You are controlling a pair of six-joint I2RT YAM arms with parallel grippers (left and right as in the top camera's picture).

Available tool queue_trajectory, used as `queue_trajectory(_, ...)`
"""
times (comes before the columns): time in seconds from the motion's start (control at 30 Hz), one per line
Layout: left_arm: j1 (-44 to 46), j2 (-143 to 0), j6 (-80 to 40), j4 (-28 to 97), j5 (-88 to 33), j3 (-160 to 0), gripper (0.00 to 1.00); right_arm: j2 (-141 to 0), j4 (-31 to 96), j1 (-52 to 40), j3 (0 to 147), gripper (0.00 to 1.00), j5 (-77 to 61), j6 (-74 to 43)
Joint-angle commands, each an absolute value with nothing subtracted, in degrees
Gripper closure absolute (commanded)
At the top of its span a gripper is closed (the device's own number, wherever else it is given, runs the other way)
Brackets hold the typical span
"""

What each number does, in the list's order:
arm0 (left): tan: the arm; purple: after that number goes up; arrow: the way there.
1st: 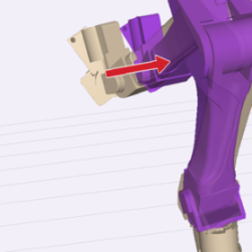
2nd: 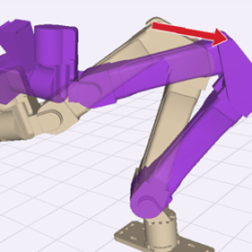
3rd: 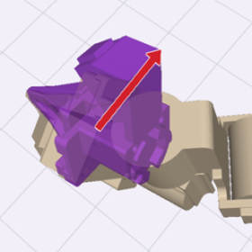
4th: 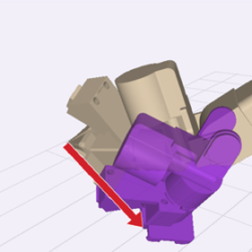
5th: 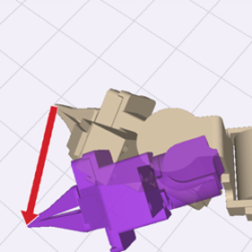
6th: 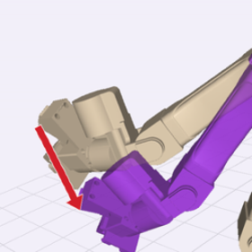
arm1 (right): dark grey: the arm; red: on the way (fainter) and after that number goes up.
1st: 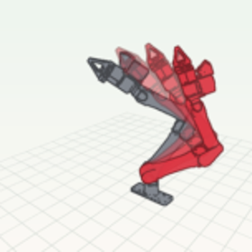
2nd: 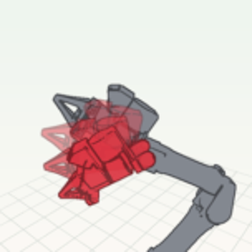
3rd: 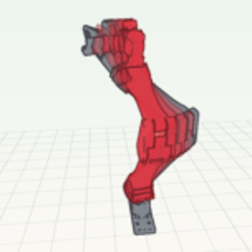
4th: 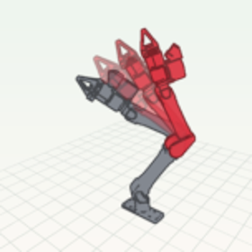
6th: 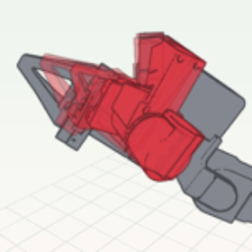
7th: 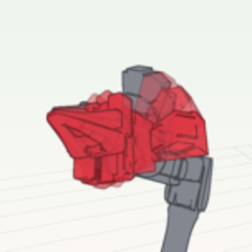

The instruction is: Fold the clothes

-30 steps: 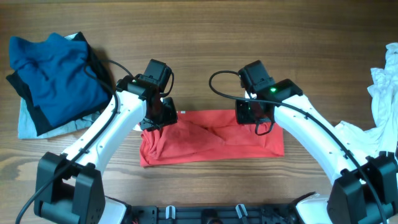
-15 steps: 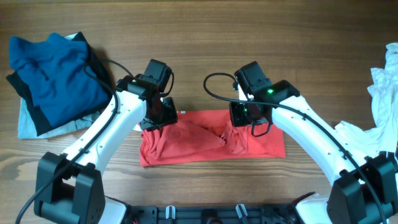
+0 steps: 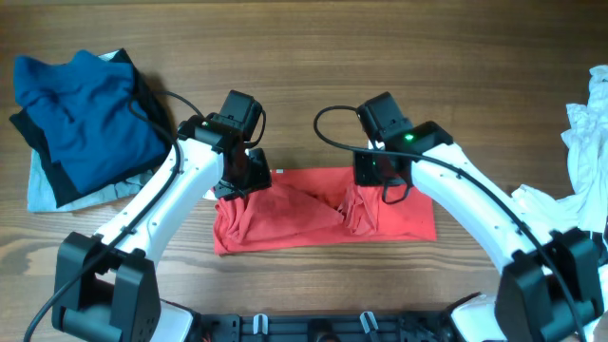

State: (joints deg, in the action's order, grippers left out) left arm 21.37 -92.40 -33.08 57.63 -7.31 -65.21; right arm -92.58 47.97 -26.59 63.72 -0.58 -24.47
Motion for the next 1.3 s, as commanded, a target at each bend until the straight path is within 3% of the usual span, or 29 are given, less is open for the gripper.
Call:
queue_trajectory(0.0, 21.19, -91.79, -32.16, 57.47, -6.94, -65.78, 0.54, -95.66, 46.48, -26.89, 63.26, 0.71, 1.26, -26.15)
queue_trajectory(0.3, 21.19, -91.79, -32.16, 57.45, -6.92, -65.78, 0.53, -99.98, 45.43, -26.89, 63.26, 0.74, 1.32, -28.34)
queue_trajectory(0.43, 21.19, -91.79, -32.16, 57.45, -6.92, -65.78, 0.53, -100.25, 44.77, -26.87, 63.26, 0.95, 1.3, -28.69)
queue_trajectory(0.47, 21.19, -91.79, -32.16, 57.45, -6.92, -65.78, 0.53, -100.25, 44.6, -26.89, 63.26, 0.96, 1.28, -28.64)
queue_trajectory(0.53, 21.19, -91.79, -32.16, 57.45, -6.92, -65.78, 0.53, -100.25, 43.83, -27.0, 63.26, 0.96, -0.1, -26.5)
queue_trajectory(0.67, 21.19, -91.79, -32.16, 57.23, -6.92, -65.78, 0.53, -100.25, 39.75, -27.92, 63.26, 0.96, -13.85, -9.04)
queue_trajectory(0.9, 21.19, -91.79, -32.16, 57.08, -6.94, -65.78, 0.53, -100.27, 39.46, -28.49, 63.26, 0.96, -14.87, -7.64)
queue_trajectory(1.0, 21.19, -91.79, -32.16, 57.08, -6.94, -65.78, 0.52, -100.27, 39.62, -28.49, 63.26, 0.66, -14.68, -7.99)
queue_trajectory(1.1, 21.19, -91.79, -32.16, 57.1, -6.94, -65.78, 0.52, -100.29, 39.7, -28.49, 63.26, 0.66, -14.66, -8.12)
queue_trajectory(1.17, 21.19, -91.79, -32.16, 57.1, -6.94, -65.78, 0.52, -100.29, 40.14, -28.47, 63.26, 0.78, -14.37, -8.23)
queue_trajectory(1.27, 21.19, -91.79, -32.16, 57.25, -6.94, -65.78, 0.51, -99.85, 42.22, -28.42, 63.64, 0.8, -9.63, -12.78)
